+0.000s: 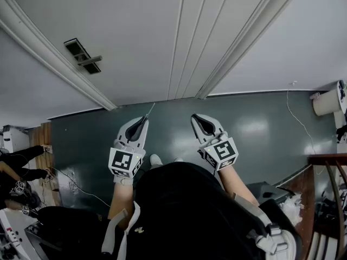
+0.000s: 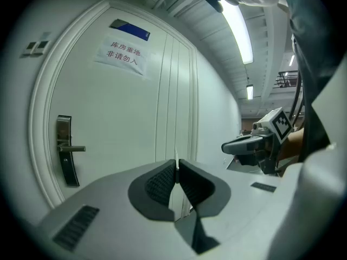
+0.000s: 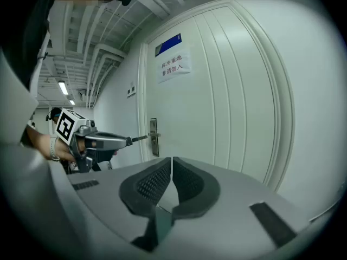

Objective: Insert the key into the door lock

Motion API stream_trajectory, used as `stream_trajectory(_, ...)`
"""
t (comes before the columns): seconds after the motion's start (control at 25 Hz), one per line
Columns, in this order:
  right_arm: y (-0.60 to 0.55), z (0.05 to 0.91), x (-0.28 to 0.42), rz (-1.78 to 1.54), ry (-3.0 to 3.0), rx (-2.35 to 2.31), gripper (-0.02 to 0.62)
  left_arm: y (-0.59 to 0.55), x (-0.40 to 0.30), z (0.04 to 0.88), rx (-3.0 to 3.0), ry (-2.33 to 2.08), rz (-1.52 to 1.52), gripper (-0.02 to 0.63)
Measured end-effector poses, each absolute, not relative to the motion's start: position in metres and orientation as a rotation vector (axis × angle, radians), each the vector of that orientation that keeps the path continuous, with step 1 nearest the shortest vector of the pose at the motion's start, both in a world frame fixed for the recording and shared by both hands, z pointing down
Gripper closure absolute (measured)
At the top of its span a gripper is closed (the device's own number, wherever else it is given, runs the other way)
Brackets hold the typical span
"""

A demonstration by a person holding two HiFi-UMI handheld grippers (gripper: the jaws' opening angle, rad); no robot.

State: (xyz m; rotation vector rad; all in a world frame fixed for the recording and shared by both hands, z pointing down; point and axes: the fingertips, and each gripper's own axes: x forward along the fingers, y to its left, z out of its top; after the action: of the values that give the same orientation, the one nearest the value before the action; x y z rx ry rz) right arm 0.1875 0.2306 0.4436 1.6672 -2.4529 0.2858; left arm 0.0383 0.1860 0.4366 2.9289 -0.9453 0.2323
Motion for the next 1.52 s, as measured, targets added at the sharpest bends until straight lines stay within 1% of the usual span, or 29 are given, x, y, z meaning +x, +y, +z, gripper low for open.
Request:
stream_trajectory(0.52, 0.178, 0.452, 0.138, 0.288, -2.431, 1.645, 0.571, 0.142, -0.017, 0.447, 2.923, -0.977, 0.241, 0.578)
stream_trajectory(0.84, 0.148, 0.464, 0.122, 0.318, -2.403, 1.664, 0.571, 0.11, -0.043, 0.465, 2.953, -1.016, 0.325, 0.578)
stream_trajectory(1.08, 0.106, 0.462, 0.136, 0.32, -2.422, 1.641, 0.571, 0.075, -0.026, 0.467, 2.939, -1.032, 0.331, 0.578)
stream_trajectory(1.52, 0.001, 0.472, 0.164, 0.369, -2.552, 1.414, 0.571, -0.005, 0.015, 0.476, 2.772, -1.191, 0.358, 0.578)
